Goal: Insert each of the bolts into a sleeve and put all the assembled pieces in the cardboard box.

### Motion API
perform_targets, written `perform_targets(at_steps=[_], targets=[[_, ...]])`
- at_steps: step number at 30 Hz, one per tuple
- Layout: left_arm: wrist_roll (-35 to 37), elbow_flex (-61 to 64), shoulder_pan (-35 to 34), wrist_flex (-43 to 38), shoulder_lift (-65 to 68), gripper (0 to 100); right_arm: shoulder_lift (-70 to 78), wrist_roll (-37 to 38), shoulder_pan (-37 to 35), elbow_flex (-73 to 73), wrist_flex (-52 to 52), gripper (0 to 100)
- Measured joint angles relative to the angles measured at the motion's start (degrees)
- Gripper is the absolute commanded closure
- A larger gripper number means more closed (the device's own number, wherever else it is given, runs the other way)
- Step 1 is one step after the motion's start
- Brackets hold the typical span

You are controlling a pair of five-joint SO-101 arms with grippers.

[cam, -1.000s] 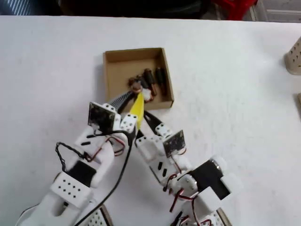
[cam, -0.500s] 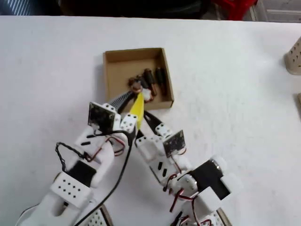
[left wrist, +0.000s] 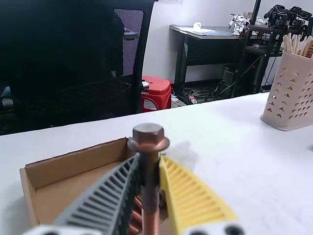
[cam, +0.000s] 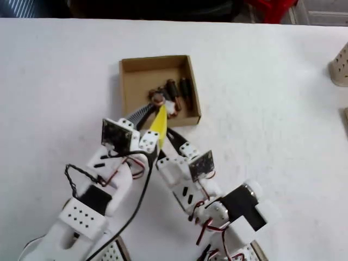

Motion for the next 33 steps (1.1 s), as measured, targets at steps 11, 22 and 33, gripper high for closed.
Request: perform_targets(at_steps=[11,22,33], targets=[[0.00,0.00,0.00,1.05,0.00,98,0.00,0.00,0.00,0.00,0.00,98.2],[0.00,-0.18,0.00,5.10,-0.88,98,0.09,0.09,0.26,0.00,0.00,98.2],[0.00,-0.18,0.00,5.19,-0.88,98,0.09,0.09,0.26,0.00,0.00,98.2]])
